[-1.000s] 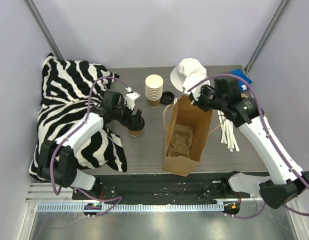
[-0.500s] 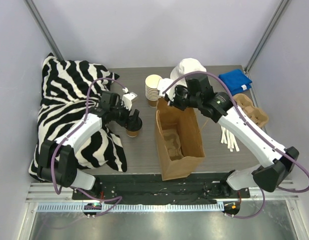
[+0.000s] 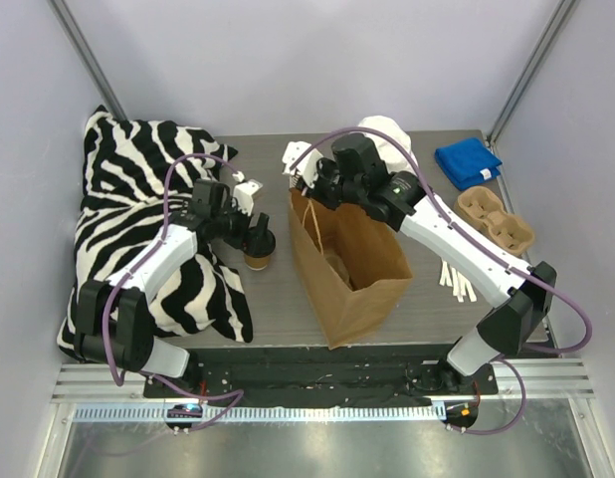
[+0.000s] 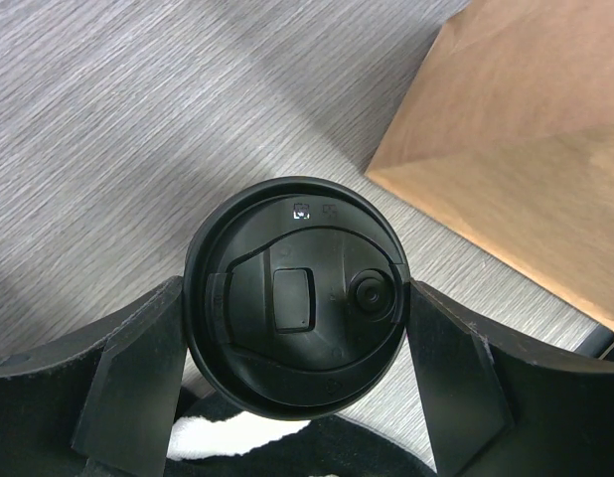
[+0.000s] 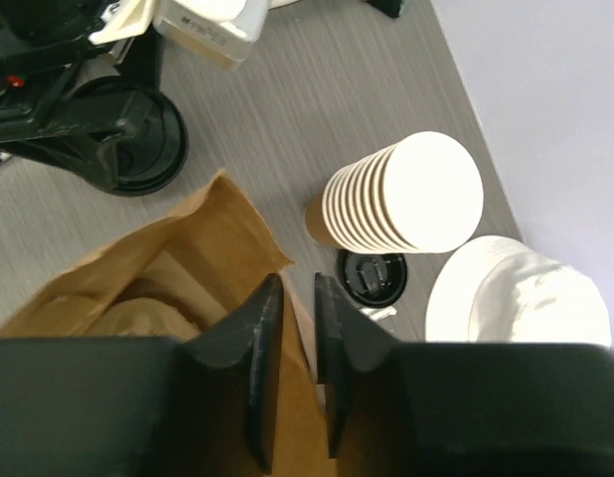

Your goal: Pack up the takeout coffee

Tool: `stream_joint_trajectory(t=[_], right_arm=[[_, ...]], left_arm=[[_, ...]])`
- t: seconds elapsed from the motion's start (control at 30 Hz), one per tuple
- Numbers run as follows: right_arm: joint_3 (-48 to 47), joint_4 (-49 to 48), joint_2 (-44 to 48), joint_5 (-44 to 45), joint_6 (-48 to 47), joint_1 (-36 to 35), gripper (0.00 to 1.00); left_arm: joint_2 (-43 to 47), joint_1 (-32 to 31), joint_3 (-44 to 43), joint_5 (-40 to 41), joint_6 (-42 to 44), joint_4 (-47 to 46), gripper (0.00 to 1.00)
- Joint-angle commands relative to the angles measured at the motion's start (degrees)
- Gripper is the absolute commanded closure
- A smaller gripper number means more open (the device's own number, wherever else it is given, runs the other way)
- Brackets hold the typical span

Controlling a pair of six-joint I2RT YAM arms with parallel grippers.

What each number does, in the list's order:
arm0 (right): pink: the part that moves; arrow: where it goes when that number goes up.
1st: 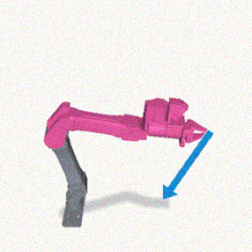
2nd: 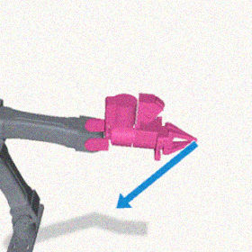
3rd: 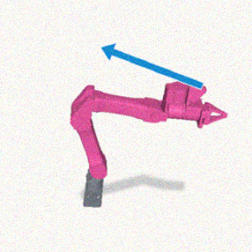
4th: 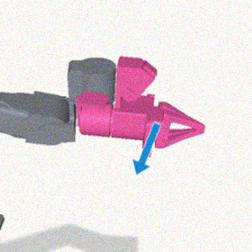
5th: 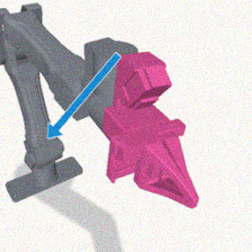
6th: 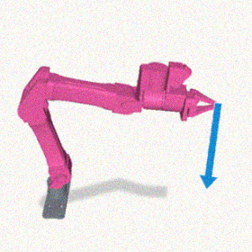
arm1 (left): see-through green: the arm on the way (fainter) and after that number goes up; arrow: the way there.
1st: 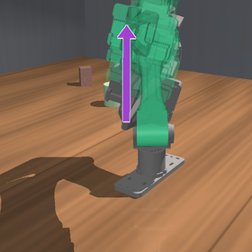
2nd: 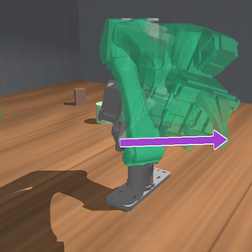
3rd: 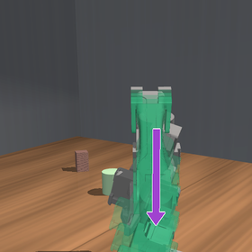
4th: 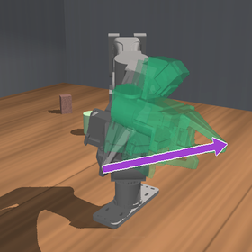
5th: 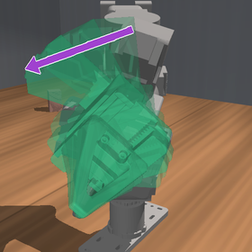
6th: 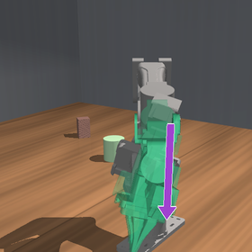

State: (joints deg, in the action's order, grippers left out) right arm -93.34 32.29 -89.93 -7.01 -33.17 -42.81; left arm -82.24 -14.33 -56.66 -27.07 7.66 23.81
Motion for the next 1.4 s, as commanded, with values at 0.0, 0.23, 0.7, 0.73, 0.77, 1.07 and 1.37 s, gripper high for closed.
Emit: stream_joint_trajectory(t=[0.0, 0.23, 0.7, 0.73, 0.77, 1.07, 1.37], right_arm=[[-3.95, -0.22, 0.72, 3.05, 4.60, -0.17, 0.70], [-5.35, 0.49, 4.40, 4.54, 7.50, -0.08, 0.46], [-11.95, -0.91, 14.69, 6.46, 16.28, 0.09, 0.12], [-12.65, -1.00, 14.96, 10.31, 17.34, 0.53, 0.11], [-13.00, -1.00, 15.05, 12.26, 20.22, 2.27, 0.11], [-4.14, 3.82, 15.23, 9.13, 32.64, 26.45, 0.19], [14.22, 1.65, 9.08, 8.85, 35.88, 29.36, 0.33]], left_arm=[[1.38, 0.35, -1.16, -1.23, -0.63, -1.58, 0.43], [-0.03, 0.35, -3.19, -0.70, -0.72, -0.35, 0.42], [-1.26, 0.26, -4.51, -0.18, -0.19, 2.38, 0.42], [-1.17, 0.35, -4.51, -0.09, -0.19, 2.55, 0.42], [-1.17, 0.27, -4.42, -0.09, 0.07, 2.64, 0.42], [-0.64, 0.35, -3.80, -1.40, -1.24, 3.69, 0.41], [-3.02, 0.27, -10.21, -3.43, 0.95, 10.28, 0.41]])
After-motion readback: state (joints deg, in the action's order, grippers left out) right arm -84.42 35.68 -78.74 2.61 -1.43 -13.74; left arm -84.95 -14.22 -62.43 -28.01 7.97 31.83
